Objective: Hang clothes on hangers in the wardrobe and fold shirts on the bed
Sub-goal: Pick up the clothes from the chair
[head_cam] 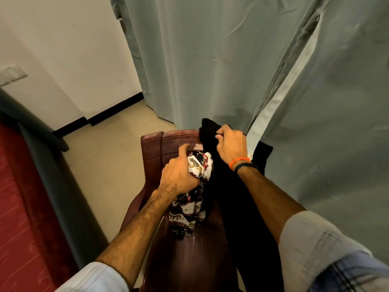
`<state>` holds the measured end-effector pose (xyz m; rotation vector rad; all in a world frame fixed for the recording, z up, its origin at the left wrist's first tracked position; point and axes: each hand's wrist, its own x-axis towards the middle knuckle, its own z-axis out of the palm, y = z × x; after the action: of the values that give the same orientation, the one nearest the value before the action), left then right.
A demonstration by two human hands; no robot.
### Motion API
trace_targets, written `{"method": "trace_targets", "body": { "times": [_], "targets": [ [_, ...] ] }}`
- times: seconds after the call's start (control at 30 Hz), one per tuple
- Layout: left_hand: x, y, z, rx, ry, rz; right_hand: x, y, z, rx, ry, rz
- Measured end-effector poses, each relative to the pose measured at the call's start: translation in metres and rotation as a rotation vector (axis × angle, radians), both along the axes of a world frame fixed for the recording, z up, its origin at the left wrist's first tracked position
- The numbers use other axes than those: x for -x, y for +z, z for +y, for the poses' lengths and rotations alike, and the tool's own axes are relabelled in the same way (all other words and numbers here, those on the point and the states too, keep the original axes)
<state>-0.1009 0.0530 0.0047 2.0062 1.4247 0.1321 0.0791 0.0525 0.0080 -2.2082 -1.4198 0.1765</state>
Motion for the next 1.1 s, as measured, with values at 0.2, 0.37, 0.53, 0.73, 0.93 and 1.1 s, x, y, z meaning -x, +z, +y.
{"method": "trace_targets", "body": {
  "times": [0.2, 0.37, 0.53, 0.73, 0.93, 1.1],
  "targets": [
    [0.001, 0.018, -0.008, -0.031, 0.016, -0.055, 0.039, 0.033, -0.031, -0.062, 0.285, 0.63],
    [0.029, 0.03, -0.022, -0.103, 0.026, -0.064, 0.04, 0.059, -0.059, -0.003, 0.387, 1.059],
    [0.047, 0.045, -0.046, -0.106, 0.129, -0.167, 0.039, 0.038, -0.094, 0.208, 0.488, 0.806],
    [0.062, 0.066, -0.078, -0.117, 0.233, -0.32, 0.051, 0.017, -0.134, 0.37, 0.552, 0.965],
    [0.079, 0.095, -0.134, -0.09, 0.477, -0.588, 0.081, -0.005, -0.166, 0.564, 0.483, 0.497],
    [0.097, 0.106, -0.204, -0.201, 0.715, -0.802, 0.113, -0.008, -0.183, 0.254, 0.283, 0.706]
  ]
}}
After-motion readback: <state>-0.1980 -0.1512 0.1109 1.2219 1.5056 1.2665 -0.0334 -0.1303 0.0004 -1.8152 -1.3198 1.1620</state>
